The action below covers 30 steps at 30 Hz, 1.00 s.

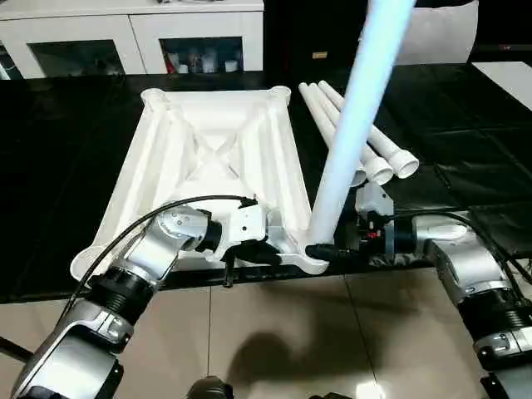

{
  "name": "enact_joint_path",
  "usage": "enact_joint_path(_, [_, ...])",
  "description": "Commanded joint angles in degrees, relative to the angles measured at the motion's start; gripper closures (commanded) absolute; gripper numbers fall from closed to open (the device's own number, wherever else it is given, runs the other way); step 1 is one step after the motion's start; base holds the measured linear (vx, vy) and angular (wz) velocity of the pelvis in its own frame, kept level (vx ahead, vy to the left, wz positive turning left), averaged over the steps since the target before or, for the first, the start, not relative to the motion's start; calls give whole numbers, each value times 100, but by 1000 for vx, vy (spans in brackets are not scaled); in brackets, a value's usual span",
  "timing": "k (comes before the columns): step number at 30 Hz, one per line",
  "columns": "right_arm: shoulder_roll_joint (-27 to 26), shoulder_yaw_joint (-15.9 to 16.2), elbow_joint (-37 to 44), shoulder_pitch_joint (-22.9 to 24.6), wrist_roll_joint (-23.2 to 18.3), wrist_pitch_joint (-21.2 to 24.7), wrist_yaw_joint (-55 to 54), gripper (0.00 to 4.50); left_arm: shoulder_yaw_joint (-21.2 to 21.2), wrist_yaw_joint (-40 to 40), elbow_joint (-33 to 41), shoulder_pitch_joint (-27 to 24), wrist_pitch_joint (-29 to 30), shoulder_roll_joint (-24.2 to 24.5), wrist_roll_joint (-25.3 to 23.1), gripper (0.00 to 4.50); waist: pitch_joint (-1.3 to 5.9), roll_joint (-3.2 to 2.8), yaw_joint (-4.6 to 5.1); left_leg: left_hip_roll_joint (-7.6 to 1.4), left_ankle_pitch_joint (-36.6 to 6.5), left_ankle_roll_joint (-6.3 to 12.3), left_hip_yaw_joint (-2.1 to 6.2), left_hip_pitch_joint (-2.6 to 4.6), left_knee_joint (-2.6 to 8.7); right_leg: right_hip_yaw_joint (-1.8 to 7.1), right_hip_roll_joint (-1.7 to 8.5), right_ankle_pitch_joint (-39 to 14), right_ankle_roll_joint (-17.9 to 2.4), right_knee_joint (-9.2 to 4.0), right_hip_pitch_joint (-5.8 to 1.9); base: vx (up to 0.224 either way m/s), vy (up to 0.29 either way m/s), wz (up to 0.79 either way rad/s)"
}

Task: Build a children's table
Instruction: Rotate leg to tighten

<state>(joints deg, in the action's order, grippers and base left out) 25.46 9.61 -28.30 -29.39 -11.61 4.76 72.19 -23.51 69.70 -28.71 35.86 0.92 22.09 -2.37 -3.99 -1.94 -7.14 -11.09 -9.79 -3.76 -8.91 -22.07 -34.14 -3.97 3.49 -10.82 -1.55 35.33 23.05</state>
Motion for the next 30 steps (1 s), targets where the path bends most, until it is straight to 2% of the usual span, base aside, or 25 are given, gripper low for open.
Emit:
enact_joint_path(1, [16, 54, -71, -104, -22, 70, 104, 109, -117, 151, -60, 104, -132, 14, -74, 450, 453, 56, 14, -202, -773, 474, -4, 73, 336, 255, 443, -589, -1353, -370, -335, 0, 0, 0])
enact_joint_path(4, [20, 67, -83, -109, -25, 93, 138, 144, -108, 162, -102, 112, -150, 16, -76, 450, 449, 52, 15, -205, -809, 456, -5, 75, 338, 257, 451, -711, -1329, -384, -333, 0, 0, 0])
enact_joint_path(10, [-8, 75, -77, -73, -2, 165, 122, 183, -88, 146, -132, 98, -148, -4, -76, 450, 450, 54, 16, -211, -803, 446, -3, 76, 343, 257, 452, -730, -1321, -380, -331, 0, 0, 0])
enact_joint_path(14, [-260, 34, 79, 3, -41, 747, -323, 192, 71, -25, 19, -7, 141, -138, 104, 450, 441, 60, 28, -204, -828, 420, -7, 80, 351, 258, 454, -863, -1298, -395, -333, 0, 0, 0])
enact_joint_path(15, [-316, 48, 149, 26, -40, 774, -389, 197, 109, -123, 57, -24, 218, -174, 116, 450, 414, -2, 41, -204, -893, 381, 7, 74, 364, 252, 456, -981, -1278, -407, -316, 0, 0, 0])
enact_joint_path(16, [-316, 48, 149, 26, -40, 774, -389, 197, 109, -123, 57, -24, 218, -174, 116, 450, 409, 16, 68, -203, -982, 353, -2, 78, 372, 254, 444, -1071, -1247, -430, -314, 0, 0, 0])
enact_joint_path(19, [-601, 76, 217, -33, 98, 1119, -969, 204, 190, -525, 94, -58, 420, -315, 60, 450, 384, 15, 103, -201, -1266, 227, 10, 108, 402, 258, 451, -1545, -1147, -487, -301, 0, 0, 0])
enact_joint_path(20, [-822, 47, 98, -117, 187, 1234, -1391, 207, 291, -843, 99, -58, 621, -456, 62, 450, 368, -14, 133, -197, -1398, 126, 27, 118, 425, 257, 454, -1799, -1069, -500, -282, 0, 0, 0])
enact_joint_path(22, [-1017, 12, 11, -182, 229, 1296, -1708, 209, 394, -1115, 127, -59, 845, -589, 90, 450, 351, 9, 196, -184, -1543, 49, 28, 112, 439, 252, 448, -1991, -1043, -512, -278, 0, 0, 0])
enact_joint_path(23, [-1331, -64, -84, -278, 230, 1455, -2162, 210, 579, -1603, 195, -55, 1232, -809, 124, 450, 332, 28, 256, -161, -1634, -24, 37, 102, 449, 238, 450, -2242, -980, -530, -284, 0, 0, 0])
enact_joint_path(24, [-1408, -78, -94, -301, 247, 1496, -2296, 210, 635, -1751, 225, -52, 1339, -870, 119, 450, 327, 25, 276, -145, -1706, -40, 52, 108, 449, 226, 461, -2543, -861, -576, -281, 0, 0, 0])
enact_joint_path(26, [-1765, -173, -210, -421, 314, 1672, -2961, 211, 918, -2461, 342, -17, 1831, -1165, 97, 450, 337, 24, 321, -147, -1668, -13, 45, 132, 441, 246, 461, -2577, -812, -605, -255, 0, 0, 0])
enact_joint_path(29, [-2008, -268, -345, -512, 393, 1778, -3595, 211, 1100, -2996, 437, 25, 2118, -1370, 41, 450, 345, 21, 356, -140, -1594, 32, 35, 122, 433, 250, 440, -2370, -845, -608, -249, 0, 0, 0])
enact_joint_path(30, [-2132, -327, -444, -558, 480, 1773, -3918, 211, 1180, -3227, 510, 44, 2223, -1476, 16, 450, 349, 58, 356, -153, -1473, 57, 31, 109, 441, 264, 440, -2175, -884, -579, -248, 0, 0, 0])
